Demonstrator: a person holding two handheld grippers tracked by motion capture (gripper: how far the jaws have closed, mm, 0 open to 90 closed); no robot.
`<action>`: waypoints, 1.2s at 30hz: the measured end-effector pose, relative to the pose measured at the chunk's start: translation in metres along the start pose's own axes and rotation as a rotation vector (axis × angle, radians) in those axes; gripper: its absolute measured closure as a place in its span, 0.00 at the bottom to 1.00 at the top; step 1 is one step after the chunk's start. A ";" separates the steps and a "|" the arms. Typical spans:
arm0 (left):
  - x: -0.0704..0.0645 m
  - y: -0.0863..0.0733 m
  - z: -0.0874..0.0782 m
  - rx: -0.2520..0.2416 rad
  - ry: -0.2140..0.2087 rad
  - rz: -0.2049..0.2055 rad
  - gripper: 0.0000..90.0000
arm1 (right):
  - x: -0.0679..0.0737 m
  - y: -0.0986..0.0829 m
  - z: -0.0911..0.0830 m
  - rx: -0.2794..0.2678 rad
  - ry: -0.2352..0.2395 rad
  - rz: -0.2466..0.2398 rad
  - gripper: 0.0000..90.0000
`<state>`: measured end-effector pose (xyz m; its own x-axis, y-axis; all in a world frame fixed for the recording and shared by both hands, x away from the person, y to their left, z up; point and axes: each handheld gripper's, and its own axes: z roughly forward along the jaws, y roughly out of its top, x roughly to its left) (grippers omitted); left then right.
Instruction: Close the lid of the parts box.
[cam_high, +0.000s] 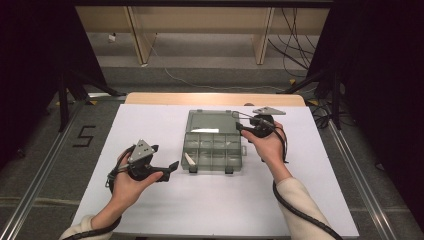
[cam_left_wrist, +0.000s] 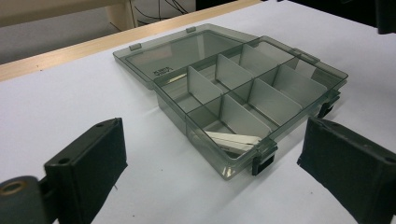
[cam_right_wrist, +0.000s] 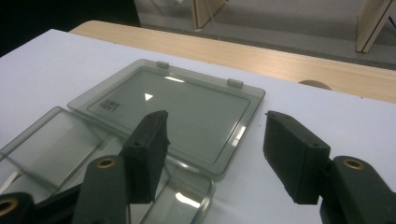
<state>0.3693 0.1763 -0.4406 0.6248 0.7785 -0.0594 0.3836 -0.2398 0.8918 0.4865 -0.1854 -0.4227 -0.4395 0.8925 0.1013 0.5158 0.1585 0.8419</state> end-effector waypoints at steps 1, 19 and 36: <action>0.000 0.000 0.000 0.000 0.000 0.000 0.07 | 0.000 0.000 0.000 0.000 0.000 0.000 0.46; 0.001 -0.002 0.005 0.015 -0.020 -0.004 0.09 | -0.019 0.021 0.069 0.217 -0.099 0.073 0.75; 0.003 -0.004 0.007 0.023 -0.020 0.000 0.09 | -0.019 0.012 0.097 0.337 -0.147 0.159 0.87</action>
<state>0.3742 0.1754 -0.4469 0.6382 0.7669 -0.0680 0.3989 -0.2538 0.8812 0.5723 -0.1596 -0.4655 -0.2376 0.9641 0.1190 0.7920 0.1213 0.5983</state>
